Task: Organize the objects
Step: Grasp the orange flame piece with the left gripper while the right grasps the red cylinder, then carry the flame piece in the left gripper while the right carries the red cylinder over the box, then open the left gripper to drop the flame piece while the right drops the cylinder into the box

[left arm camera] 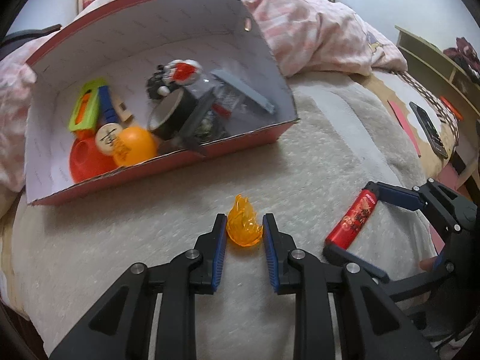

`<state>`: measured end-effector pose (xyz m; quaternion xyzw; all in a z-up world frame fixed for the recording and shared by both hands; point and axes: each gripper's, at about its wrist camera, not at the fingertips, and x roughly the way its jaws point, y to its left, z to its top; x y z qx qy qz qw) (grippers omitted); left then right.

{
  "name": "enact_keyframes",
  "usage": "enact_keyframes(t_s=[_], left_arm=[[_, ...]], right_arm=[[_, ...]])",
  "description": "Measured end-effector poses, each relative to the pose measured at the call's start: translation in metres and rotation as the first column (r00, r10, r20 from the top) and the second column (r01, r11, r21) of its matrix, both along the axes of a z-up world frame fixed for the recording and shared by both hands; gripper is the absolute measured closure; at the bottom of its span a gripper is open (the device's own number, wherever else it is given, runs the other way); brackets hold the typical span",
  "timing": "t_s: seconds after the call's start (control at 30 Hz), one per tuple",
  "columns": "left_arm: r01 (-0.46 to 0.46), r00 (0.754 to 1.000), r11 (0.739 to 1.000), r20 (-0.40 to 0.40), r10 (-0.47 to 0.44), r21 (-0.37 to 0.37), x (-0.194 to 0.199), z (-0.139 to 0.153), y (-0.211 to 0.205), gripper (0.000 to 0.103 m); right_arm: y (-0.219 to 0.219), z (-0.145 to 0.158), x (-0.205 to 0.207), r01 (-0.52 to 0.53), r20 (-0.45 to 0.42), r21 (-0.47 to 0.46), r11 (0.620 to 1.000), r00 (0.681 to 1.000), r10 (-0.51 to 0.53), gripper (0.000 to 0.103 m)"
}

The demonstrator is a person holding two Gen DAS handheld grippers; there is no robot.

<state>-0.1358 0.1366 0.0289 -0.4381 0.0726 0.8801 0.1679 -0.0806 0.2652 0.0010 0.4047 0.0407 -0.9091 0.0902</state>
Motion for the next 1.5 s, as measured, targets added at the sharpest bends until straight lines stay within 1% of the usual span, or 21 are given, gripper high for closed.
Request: enact_keyframes(t_s=[0.13, 0.27, 0.43, 0.57, 0.73, 1.0, 1.13, 1.3, 1.5], left_arm=[[-0.022, 1.000, 1.000, -0.012, 0.022, 0.015, 0.003, 0.007, -0.013, 0.080], [-0.042, 0.999, 0.998, -0.024, 0.043, 0.036, 0.005, 0.015, -0.026, 0.080], [-0.077, 0.996, 0.996, -0.042, 0.079, 0.046, 0.007, 0.026, -0.044, 0.080], [-0.123, 0.991, 0.991, -0.054, 0.126, 0.057, 0.007, 0.034, -0.064, 0.080], [-0.164, 0.983, 0.984, -0.075, 0.170, 0.073, 0.000, 0.044, -0.087, 0.080], [-0.198, 0.971, 0.978, -0.123, 0.205, 0.068, -0.034, 0.063, -0.106, 0.080], [-0.211, 0.967, 0.975, -0.132, 0.218, 0.067, -0.058, 0.067, -0.109, 0.080], [-0.242, 0.960, 0.968, -0.132, 0.248, 0.065, -0.087, 0.068, -0.115, 0.080], [-0.275, 0.953, 0.959, -0.115, 0.281, 0.066, -0.115, 0.062, -0.120, 0.080]], right_arm=[[-0.003, 0.004, 0.003, 0.004, 0.003, -0.022, 1.000, 1.000, -0.004, 0.018], [-0.015, 0.010, 0.003, -0.020, 0.005, -0.046, 0.999, 1.000, 0.020, 0.018], [-0.035, 0.022, 0.003, -0.061, -0.016, -0.029, 0.998, 0.998, 0.061, 0.018], [-0.050, 0.034, 0.000, -0.092, -0.033, -0.039, 0.995, 0.995, 0.091, 0.018], [-0.066, 0.046, -0.009, -0.119, -0.052, -0.030, 0.992, 0.992, 0.117, 0.018], [-0.086, 0.075, -0.046, -0.110, -0.118, -0.016, 0.994, 0.987, 0.108, 0.018], [-0.091, 0.086, -0.072, -0.101, -0.138, -0.038, 0.994, 0.986, 0.095, 0.018], [-0.098, 0.089, -0.107, -0.080, -0.144, -0.008, 0.997, 0.986, 0.078, 0.018], [-0.099, 0.086, -0.137, -0.052, -0.137, -0.002, 0.999, 0.989, 0.051, 0.018]])
